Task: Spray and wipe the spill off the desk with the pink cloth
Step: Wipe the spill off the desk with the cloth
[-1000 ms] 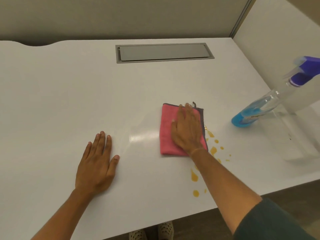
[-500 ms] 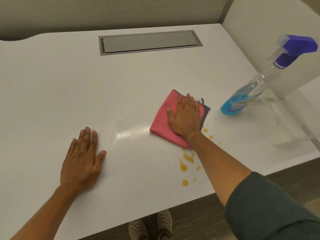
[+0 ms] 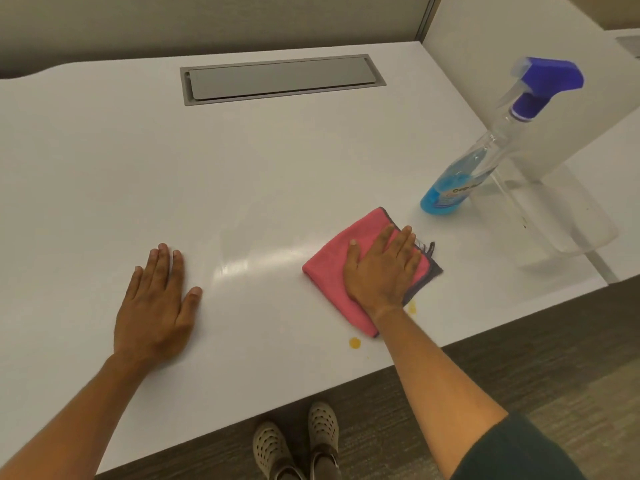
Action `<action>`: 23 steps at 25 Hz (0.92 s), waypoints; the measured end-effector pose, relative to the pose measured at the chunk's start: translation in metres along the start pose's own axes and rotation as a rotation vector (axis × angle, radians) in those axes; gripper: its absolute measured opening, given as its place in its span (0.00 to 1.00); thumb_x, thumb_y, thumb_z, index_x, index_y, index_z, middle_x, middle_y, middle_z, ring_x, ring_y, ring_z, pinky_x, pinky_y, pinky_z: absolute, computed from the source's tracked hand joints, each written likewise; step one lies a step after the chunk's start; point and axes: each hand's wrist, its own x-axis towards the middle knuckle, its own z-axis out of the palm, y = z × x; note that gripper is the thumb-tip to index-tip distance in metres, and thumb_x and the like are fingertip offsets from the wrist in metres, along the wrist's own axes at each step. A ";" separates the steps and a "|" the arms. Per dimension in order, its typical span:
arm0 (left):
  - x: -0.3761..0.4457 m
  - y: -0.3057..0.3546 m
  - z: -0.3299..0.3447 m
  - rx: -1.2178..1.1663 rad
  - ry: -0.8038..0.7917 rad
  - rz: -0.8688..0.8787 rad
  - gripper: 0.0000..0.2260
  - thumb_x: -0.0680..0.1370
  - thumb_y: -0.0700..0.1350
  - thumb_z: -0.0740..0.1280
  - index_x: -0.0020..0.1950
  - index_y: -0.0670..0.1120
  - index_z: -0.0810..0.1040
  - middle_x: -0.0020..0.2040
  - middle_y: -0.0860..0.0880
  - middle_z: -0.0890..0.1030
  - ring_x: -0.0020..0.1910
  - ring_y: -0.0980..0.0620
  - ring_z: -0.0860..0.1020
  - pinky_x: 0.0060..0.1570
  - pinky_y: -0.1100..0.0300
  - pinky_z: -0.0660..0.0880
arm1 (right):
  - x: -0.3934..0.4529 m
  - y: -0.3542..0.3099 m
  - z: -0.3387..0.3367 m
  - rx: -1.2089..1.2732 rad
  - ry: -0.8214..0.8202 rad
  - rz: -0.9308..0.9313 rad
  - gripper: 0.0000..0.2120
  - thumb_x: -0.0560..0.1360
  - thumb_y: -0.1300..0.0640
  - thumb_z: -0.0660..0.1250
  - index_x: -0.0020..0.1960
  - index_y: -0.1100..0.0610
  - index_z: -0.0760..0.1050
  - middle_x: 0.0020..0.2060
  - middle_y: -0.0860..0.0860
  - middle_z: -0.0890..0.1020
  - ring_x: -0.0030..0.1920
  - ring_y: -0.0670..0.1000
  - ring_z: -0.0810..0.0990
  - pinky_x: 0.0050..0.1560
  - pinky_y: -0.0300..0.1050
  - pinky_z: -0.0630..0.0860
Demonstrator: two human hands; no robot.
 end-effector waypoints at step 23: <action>-0.001 0.004 -0.001 -0.001 0.001 -0.015 0.34 0.78 0.61 0.42 0.79 0.43 0.46 0.80 0.45 0.45 0.78 0.53 0.42 0.76 0.54 0.41 | -0.019 0.074 -0.011 -0.152 -0.055 -0.255 0.41 0.77 0.31 0.40 0.80 0.57 0.43 0.79 0.62 0.46 0.79 0.60 0.44 0.78 0.59 0.44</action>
